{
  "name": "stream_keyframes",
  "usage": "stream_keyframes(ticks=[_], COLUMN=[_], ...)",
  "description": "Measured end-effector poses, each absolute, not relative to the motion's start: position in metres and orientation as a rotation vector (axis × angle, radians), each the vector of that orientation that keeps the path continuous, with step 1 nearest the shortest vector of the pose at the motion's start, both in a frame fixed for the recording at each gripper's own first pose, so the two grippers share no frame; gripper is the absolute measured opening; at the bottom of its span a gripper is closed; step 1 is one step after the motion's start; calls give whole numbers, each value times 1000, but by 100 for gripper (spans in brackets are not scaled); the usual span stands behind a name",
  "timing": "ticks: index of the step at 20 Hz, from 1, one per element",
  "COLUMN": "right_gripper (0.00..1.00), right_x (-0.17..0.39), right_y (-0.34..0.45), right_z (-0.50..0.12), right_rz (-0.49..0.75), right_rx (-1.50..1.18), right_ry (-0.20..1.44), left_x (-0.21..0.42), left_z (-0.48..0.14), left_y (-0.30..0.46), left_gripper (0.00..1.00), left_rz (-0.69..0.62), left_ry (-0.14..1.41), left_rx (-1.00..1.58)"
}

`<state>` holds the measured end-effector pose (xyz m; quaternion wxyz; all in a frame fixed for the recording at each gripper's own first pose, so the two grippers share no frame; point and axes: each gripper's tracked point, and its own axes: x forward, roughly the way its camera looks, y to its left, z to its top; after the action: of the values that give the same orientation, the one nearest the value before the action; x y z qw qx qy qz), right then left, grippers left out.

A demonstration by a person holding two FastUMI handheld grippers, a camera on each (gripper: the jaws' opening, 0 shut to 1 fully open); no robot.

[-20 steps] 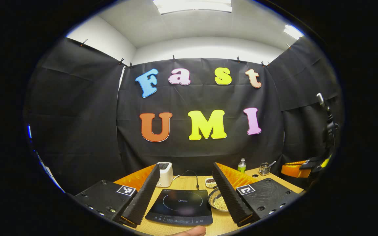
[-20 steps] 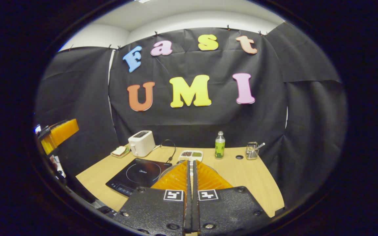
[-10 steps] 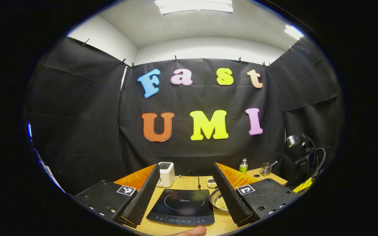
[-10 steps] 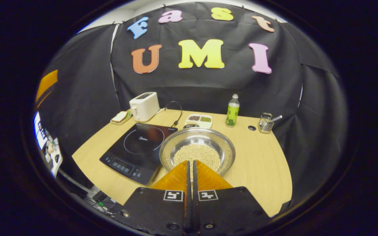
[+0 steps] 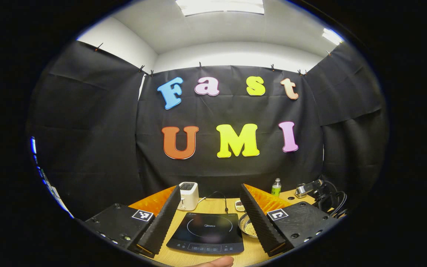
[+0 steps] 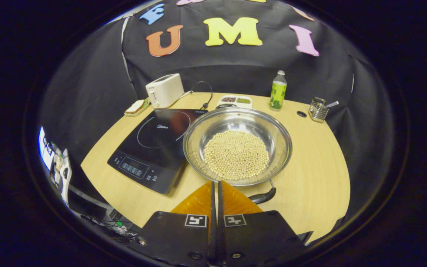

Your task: First push the handle of the pot to place it horizontally, then grasp the pot with both hands and set it on the induction cooktop.

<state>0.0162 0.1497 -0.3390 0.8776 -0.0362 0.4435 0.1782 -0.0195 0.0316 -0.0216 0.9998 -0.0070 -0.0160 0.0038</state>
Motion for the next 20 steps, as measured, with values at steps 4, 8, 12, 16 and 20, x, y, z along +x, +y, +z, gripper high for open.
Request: stream_keyframes(ticks=[4, 8, 12, 16, 20], right_gripper=[1, 1, 0, 1, 1], right_x=[15, 15, 20, 21, 26], right_y=[147, 144, 136, 132, 124], right_z=[-360, -372, -382, -382, -383], right_rz=[359, 356, 342, 352, 369], right_rx=[-63, -78, -100, -83, -117], right_ry=[971, 997, 1005, 1006, 989], left_x=[-22, -27, -32, -32, -25], left_z=[-24, -34, -27, -24, -27], left_y=[30, 5, 11, 16, 19], left_gripper=[95, 95, 95, 95, 95], left_rz=[2, -95, -84, -53, -49], left_ry=[-31, 8, -6, -31, -24], left_rx=[-17, -84, -65, -43, -35])
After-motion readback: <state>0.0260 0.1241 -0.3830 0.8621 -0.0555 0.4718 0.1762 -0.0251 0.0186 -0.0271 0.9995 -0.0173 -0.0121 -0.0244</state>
